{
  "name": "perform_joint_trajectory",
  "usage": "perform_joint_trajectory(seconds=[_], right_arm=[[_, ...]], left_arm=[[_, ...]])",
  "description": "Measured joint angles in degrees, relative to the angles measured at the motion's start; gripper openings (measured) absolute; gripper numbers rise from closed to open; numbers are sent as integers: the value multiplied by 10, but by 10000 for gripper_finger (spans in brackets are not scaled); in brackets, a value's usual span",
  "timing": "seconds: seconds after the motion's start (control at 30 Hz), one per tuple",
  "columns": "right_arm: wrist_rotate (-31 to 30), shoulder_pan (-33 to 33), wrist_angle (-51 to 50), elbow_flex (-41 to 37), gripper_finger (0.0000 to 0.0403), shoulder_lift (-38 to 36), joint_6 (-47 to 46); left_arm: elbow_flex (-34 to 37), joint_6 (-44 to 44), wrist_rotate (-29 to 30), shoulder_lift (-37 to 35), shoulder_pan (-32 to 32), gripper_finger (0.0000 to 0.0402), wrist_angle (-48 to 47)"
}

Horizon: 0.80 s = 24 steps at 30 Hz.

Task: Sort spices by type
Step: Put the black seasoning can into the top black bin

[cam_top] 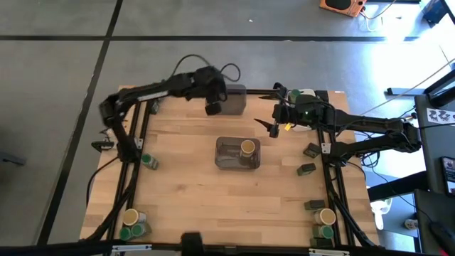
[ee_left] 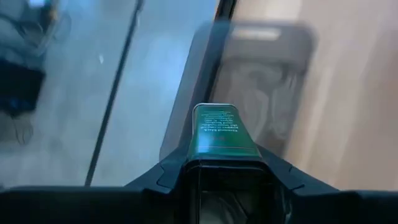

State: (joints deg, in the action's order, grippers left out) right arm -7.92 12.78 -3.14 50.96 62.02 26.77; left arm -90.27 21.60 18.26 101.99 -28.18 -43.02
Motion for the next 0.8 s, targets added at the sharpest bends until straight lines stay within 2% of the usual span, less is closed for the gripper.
perform_joint_trajectory(seconds=[0.13,0.23,0.37,0.5,0.8], right_arm=[[-18,0,0,0,390,0,10],[-25,0,1,0,390,0,23],[-25,0,1,0,390,0,39],[-25,0,2,0,390,0,45],[-21,0,7,0,390,0,52]], left_arm=[[-79,35,0,77,-27,125,-59],[-105,72,-3,117,-39,130,-60],[-108,114,-25,147,-52,125,-55],[-108,118,-63,163,-63,123,-59],[-109,133,-79,211,-76,134,-49]])
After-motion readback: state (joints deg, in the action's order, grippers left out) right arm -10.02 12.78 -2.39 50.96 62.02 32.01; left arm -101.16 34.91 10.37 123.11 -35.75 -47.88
